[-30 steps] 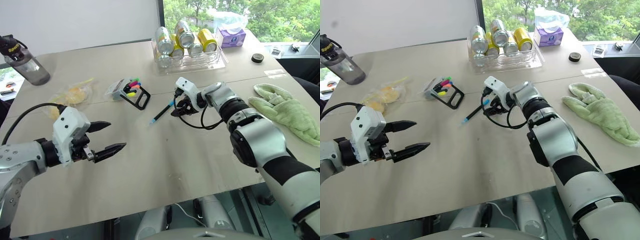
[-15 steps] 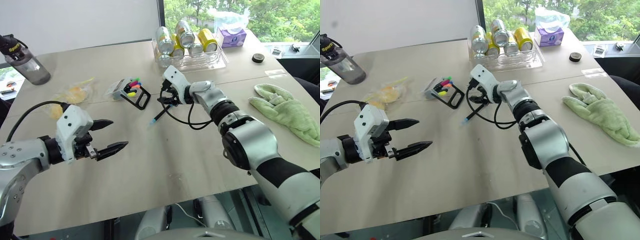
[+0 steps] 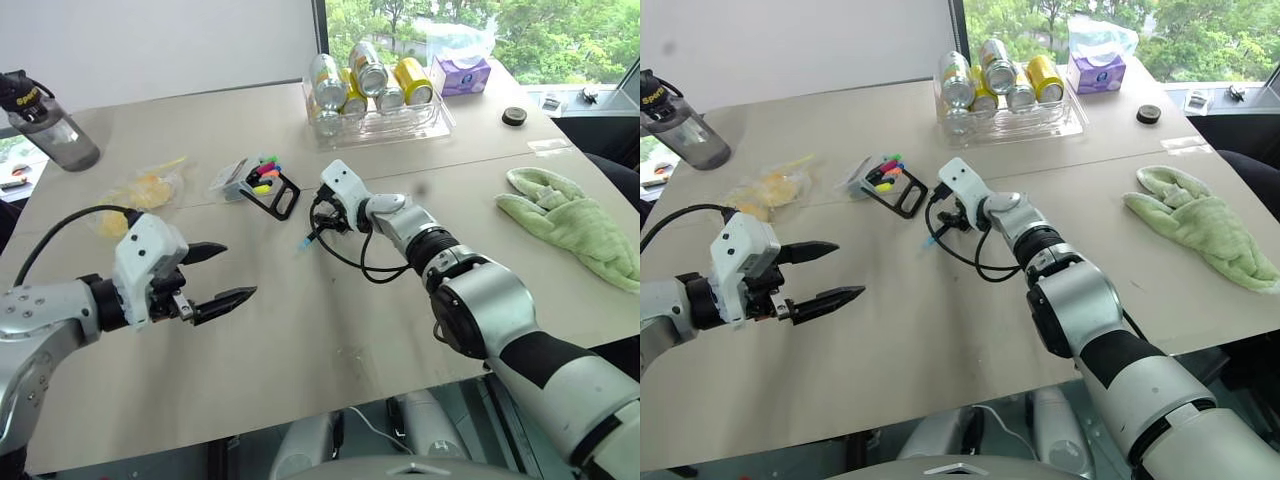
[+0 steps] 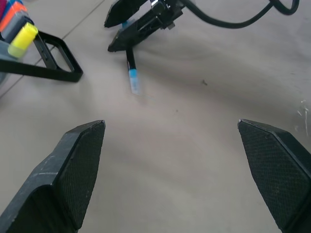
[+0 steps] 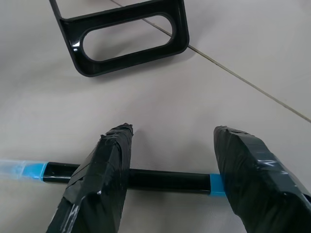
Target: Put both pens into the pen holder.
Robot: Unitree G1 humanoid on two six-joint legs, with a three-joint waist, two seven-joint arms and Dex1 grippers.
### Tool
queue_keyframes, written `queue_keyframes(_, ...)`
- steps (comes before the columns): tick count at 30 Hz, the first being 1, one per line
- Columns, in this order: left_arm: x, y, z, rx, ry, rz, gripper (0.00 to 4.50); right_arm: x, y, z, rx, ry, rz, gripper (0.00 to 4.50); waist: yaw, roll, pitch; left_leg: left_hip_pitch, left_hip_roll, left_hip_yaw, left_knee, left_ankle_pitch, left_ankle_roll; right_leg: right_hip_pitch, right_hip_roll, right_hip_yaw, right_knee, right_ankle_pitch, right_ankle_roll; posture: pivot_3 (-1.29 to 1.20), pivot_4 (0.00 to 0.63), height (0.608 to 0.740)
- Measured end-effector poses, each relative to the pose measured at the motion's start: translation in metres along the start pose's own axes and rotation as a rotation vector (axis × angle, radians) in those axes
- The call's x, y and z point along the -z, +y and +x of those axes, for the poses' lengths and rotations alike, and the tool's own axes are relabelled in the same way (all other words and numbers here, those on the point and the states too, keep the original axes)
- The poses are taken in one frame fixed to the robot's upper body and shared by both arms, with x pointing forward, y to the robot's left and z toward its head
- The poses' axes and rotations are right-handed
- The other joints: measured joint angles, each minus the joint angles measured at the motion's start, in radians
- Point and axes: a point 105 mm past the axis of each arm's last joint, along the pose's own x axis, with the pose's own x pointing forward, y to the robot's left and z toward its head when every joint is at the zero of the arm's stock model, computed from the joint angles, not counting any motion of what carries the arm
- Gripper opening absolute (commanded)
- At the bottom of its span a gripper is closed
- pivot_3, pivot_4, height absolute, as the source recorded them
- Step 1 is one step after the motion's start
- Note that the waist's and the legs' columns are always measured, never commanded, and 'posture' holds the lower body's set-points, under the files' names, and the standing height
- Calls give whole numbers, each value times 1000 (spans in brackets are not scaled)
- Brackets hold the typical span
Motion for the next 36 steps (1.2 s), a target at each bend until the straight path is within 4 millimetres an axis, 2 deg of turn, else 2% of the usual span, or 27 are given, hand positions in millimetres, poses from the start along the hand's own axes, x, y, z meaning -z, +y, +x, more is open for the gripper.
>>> queue_keyframes(4, -2, 4, 0, 4, -5, 10, 4500, 2, -2, -2, -3, 15, -5, 2832, 0, 0, 0, 0, 0, 0, 0, 0, 0, 0, 0, 0, 0, 0, 0, 0, 150, 740)
queue_keyframes(8, 4, 2, 4, 29, 13, -2, 4500, 5, -17, -12, 5, 42, -20, 2832, 7, 0, 0, 0, 0, 0, 0, 0, 0, 1, 0, -1, 0, 0, 0, 0, 150, 740)
queue_keyframes(14, 2, 2, 4, 37, 8, 8, 4500, 16, -34, -30, -32, 79, 0, 2832, 5, 0, 0, 0, 0, -1, 0, 0, 0, 1, 0, 0, 0, 0, 0, 0, 150, 740)
queue_keyframes(18, 5, 3, 3, 34, 18, 2, 4500, 25, -41, -49, -60, 95, -7, 2832, 12, -1, -1, 0, 0, -1, 1, 0, 0, 1, -1, -1, 0, 0, 0, 0, 150, 740)
queue_keyframes(19, 6, 3, 4, 35, 21, 2, 4500, 33, -41, -59, -70, 120, -15, 2832, 16, -1, -1, 0, 0, -1, 1, 0, 0, 1, -1, -1, -1, 0, 0, 0, 150, 740)
queue_keyframes(20, 7, 4, 3, 34, 23, 0, 4500, 41, -40, -64, -79, 133, -2, 2832, 17, -1, -1, -1, 0, -1, 1, 0, 0, 1, -1, -1, 0, 0, 0, 0, 150, 740)
queue_keyframes(25, 5, 4, 5, 40, 16, 6, 4500, 46, -30, -93, -156, 181, -7, 2832, 27, 0, 0, -1, 0, -1, 1, 0, 0, 0, -1, -1, -1, 0, 0, 0, 150, 740)
queue_keyframes(27, 6, 5, 6, 41, 15, 4, 4500, 39, -32, -103, -181, 165, -31, 2832, 26, 0, 0, -1, 0, 0, 1, 0, 0, 0, -1, 0, 0, 0, 0, 0, 150, 740)
queue_keyframes(31, 6, 4, 7, 48, 13, 8, 4500, 15, -30, -107, -243, 68, -143, 2832, 25, 0, 0, 0, 0, 0, 0, 0, 0, 0, 0, -1, 0, 0, 0, 0, 150, 740)
queue_keyframes(34, 6, 4, 7, 47, 14, 8, 4500, -9, -25, -93, -276, -24, -205, 2832, 23, 0, 0, 0, 0, 1, 0, 0, 0, 0, 0, 0, 0, 0, 0, 0, 150, 740)
queue_keyframes(36, 9, 3, 6, 43, 23, -3, 4500, -28, -20, -70, -243, -86, -211, 2832, 15, 0, 0, 0, 0, 1, 0, 0, 0, 0, 0, 0, 0, 0, 0, 0, 150, 740)
